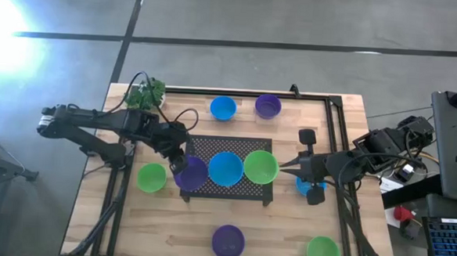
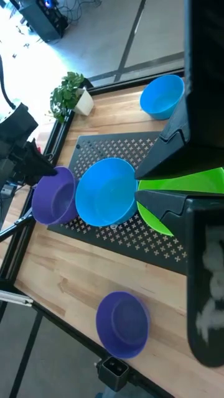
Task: Pick & Place Mini bowls
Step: Put the top left violet bowl on the shelf, then stack the bottom blue bowl on the blue bowl on the shelf
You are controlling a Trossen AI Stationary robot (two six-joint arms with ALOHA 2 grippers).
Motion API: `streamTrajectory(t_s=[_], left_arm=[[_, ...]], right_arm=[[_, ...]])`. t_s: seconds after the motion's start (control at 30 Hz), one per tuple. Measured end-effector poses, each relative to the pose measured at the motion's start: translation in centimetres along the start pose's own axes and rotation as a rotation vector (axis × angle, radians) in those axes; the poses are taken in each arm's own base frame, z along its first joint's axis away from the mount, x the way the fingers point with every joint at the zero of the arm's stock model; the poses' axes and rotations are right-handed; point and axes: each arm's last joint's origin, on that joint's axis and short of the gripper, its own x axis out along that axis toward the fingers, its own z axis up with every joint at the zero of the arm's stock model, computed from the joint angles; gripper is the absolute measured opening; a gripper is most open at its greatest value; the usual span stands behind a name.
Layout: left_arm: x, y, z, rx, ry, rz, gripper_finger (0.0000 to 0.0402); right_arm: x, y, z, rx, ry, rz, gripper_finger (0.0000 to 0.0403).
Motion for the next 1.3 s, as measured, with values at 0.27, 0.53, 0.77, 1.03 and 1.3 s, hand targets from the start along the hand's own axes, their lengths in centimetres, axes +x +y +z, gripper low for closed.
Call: streamTrajectory(t_s=[0.27, 0.53, 0.77, 1.03, 1.3], left_arm=[[0.0, 0.0, 0.0, 0.001, 0.002, -0.001, 0.0049], [-1.6, -0.7, 0.7, 0.040, -0.060, -0.028, 0.0050], [-4.8, -1.7, 2.2, 0.119, -0.224, -0.009, 0.0050], [-6.7, -2.0, 3.0, 0.175, -0.402, 0.126, 0.0050], [-7.1, -4.1, 2.7, 0.307, -0.599, 0.198, 0.0050]], right_arm=[[0.0, 0.0, 0.0, 0.000, 0.000, 0.000, 0.0034], [0.0, 0.0, 0.0, 0.000, 0.000, 0.000, 0.0034], [0.0, 0.0, 0.0, 0.040, 0.000, 0.000, 0.0034], [0.0, 0.0, -0.7, 0.153, 0.063, -0.007, 0.0034], [-0.3, -0.2, -3.2, 0.389, 0.293, -0.090, 0.0034]])
